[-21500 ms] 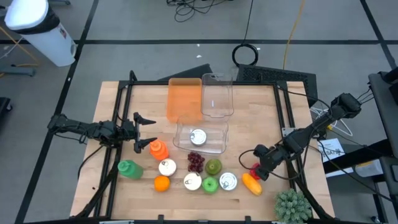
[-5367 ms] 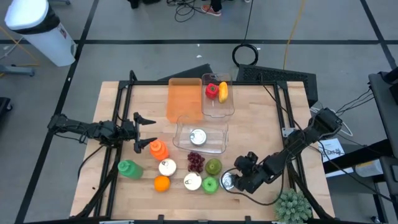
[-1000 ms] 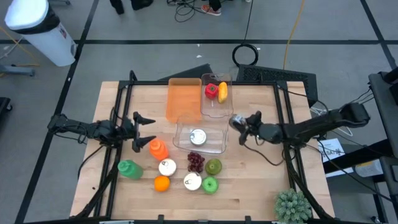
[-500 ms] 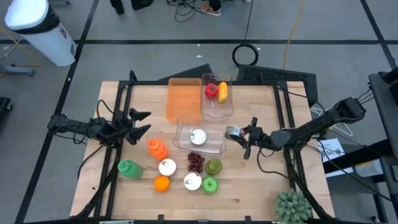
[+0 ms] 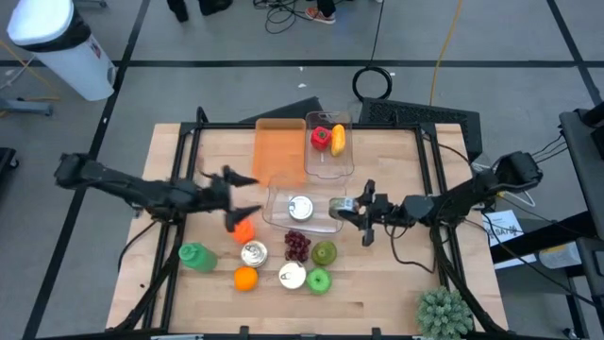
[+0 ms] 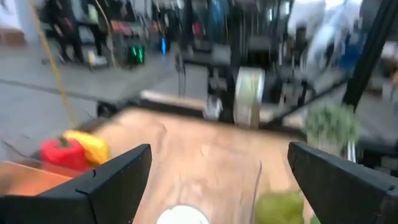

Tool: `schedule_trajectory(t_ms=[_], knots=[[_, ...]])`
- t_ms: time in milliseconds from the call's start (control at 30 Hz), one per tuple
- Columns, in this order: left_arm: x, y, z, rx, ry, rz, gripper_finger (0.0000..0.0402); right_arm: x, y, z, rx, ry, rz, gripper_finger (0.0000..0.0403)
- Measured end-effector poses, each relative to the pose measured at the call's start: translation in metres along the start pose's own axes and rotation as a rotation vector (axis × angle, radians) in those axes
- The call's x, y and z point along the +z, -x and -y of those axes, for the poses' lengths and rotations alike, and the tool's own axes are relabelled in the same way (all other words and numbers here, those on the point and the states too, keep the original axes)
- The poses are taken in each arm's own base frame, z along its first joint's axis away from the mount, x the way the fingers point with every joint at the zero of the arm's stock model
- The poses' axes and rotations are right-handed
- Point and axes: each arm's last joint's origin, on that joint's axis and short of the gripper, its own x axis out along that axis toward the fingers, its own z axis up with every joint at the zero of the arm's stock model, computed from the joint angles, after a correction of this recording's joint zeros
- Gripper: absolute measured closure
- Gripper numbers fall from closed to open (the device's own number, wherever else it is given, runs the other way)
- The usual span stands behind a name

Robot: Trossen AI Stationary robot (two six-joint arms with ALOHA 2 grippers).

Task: Pick & Place Food Item
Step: Put the green tuna can into the bottom transparent bin

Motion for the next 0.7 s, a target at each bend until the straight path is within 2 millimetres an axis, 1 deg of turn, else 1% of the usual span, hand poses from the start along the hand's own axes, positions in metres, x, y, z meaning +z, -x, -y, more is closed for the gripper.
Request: schedule_trajectory(t_ms=[67, 200, 300, 367, 500, 567, 633, 700], knots=[[-0.003, -0.020, 0.008, -0.014, -0.028, -0.062, 0.0009, 0.001, -0.009, -0.004, 0.001, 0.014, 0.000, 0.0280], [-0.005, -0.057, 0.023, -0.067, -0.056, -0.100, 0.0009, 0.001, -0.026, -0.011, 0.005, 0.039, -0.001, 0.0280], [-0.010, -0.082, 0.033, -0.086, -0.085, -0.135, 0.0009, 0.000, -0.037, -0.017, 0.048, 0.044, -0.004, 0.0280], [-0.010, -0.097, 0.038, -0.086, -0.104, -0.140, 0.0009, -0.001, -0.044, -0.020, 0.071, 0.045, -0.008, 0.0280], [-0.015, -0.120, 0.046, -0.086, -0.144, -0.167, 0.0009, -0.002, -0.054, -0.024, 0.081, 0.063, -0.008, 0.0280], [-0.016, -0.127, 0.049, -0.103, -0.145, -0.179, 0.0009, -0.001, -0.056, -0.026, 0.080, 0.069, -0.005, 0.0280], [-0.012, -0.133, 0.052, -0.136, -0.136, -0.164, 0.0009, -0.001, -0.056, -0.026, 0.083, 0.068, -0.003, 0.0280], [-0.012, -0.133, 0.053, -0.163, -0.134, -0.170, 0.0009, -0.001, -0.056, -0.026, 0.099, 0.065, -0.005, 0.0280]])
